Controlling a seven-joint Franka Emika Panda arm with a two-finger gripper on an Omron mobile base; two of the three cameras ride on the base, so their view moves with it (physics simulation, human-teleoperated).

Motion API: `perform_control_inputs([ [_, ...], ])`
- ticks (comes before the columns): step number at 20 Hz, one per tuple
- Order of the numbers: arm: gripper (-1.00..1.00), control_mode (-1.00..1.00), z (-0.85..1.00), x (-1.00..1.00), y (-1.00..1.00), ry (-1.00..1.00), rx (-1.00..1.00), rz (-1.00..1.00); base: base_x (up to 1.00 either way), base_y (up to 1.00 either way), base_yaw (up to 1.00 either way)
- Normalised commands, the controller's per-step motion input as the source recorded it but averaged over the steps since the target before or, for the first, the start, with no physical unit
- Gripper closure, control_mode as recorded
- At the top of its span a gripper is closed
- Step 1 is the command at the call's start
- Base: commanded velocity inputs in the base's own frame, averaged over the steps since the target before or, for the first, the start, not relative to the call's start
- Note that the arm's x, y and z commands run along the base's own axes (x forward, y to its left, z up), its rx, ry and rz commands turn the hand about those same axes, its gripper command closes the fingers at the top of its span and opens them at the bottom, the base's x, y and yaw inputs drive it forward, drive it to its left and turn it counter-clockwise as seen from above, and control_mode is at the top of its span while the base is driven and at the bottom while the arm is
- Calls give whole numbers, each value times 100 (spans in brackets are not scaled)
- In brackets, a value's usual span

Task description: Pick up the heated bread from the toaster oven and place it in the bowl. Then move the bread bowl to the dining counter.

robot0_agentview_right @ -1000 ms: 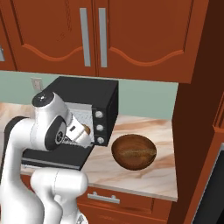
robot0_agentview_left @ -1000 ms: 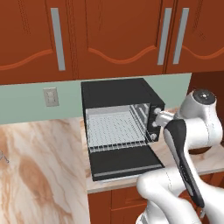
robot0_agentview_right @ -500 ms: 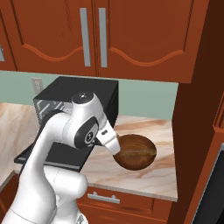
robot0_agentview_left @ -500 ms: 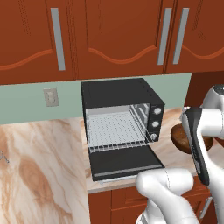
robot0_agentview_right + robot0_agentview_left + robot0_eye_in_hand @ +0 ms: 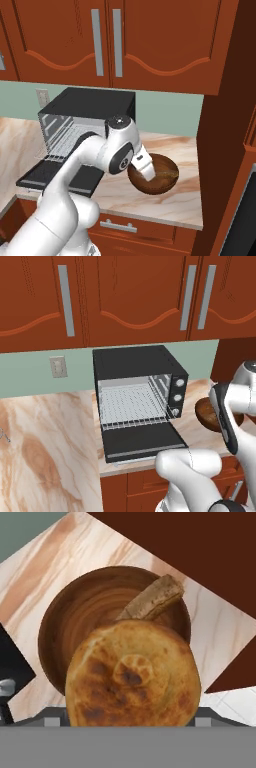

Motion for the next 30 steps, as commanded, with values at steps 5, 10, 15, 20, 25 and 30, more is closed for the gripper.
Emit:
perform_control_inputs([
  [5,100,-100,-34,55,-33,0,0,0,0,0,0],
  [10,-100,-100,-30,60,-5,0,0,0,0,0,0],
  [15,-100,-100,-28,55,-3,-4,0,0,0,0,0],
  [20,-100,-100,-17,33,-3,-1,0,0,0,0,0],
  [25,-100,-100,8,-28,0,-1,0,0,0,0,0],
  [30,-100,-100,52,-86,0,-9,7,-1,0,0,0],
])
